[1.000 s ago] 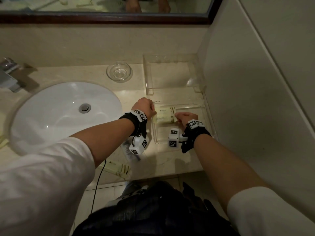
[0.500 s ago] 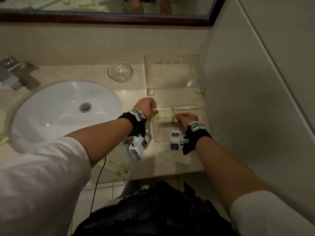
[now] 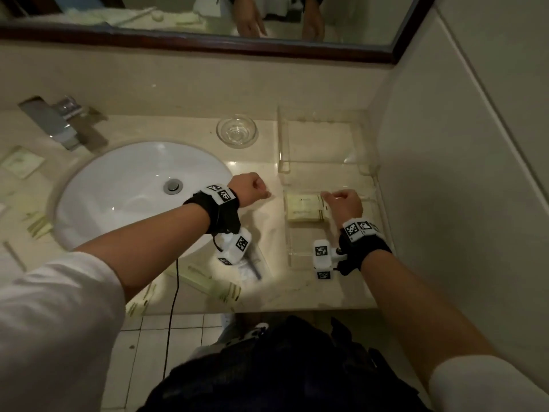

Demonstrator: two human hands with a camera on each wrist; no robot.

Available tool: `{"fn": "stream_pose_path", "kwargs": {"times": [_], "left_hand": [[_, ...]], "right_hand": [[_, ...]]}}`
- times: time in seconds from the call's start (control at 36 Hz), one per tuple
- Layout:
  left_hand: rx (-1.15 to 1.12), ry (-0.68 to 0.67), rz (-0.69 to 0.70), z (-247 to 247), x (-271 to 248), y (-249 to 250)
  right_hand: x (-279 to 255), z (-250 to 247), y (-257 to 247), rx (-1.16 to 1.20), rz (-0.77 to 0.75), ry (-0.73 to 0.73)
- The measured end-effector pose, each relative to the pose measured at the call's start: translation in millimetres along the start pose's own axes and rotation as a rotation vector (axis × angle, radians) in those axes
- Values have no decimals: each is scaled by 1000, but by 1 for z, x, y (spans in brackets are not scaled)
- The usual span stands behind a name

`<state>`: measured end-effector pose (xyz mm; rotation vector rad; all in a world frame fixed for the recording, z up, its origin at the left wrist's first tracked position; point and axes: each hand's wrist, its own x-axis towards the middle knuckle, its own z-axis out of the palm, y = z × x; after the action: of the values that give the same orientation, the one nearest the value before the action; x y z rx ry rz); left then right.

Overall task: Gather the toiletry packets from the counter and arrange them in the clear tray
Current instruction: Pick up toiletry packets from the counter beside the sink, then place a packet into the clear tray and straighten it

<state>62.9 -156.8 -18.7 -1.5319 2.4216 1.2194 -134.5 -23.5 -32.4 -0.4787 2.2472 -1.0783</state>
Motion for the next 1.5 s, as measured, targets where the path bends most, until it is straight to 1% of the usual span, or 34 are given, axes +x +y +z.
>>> {"fn": "stream_pose_path", "kwargs": {"times": [0.11, 0.22, 0.31, 0.44, 0.5, 0.67, 0.83, 0.89, 1.19, 1.33, 1.5], "left_hand": [[15, -77, -38, -10, -13, -12], [-1, -155, -66, -13, -23, -26], [-11, -211, -98, -14, -28, -37], [-6, -305, -105, -14, -38, -47], [-2, -318, -104, -13, -41, -49], [110, -318, -58, -5, -47, -54], [186, -290, -19, 6, -52, -52], [217, -282, -11, 10, -51, -50], [317, -262, 9, 27, -51, -47], [290, -249, 17, 25, -53, -48], [196, -230, 34, 21, -56, -54]], "right_hand": [[-14, 10, -17, -11, -198, -49], [-27, 24, -30, -122, -377, -149], [-36, 36, -36, -268, -506, -237], [-51, 54, -32, -579, -757, -291], [-56, 58, -30, -680, -801, -322], [-68, 65, -24, -995, -857, -439], [-75, 64, -18, -1223, -912, -526], [-77, 64, -16, -1267, -929, -538], [-85, 68, -8, -1338, -943, -566], [-86, 77, -9, -1337, -935, -576], [-90, 88, -9, -1302, -875, -599]]}}
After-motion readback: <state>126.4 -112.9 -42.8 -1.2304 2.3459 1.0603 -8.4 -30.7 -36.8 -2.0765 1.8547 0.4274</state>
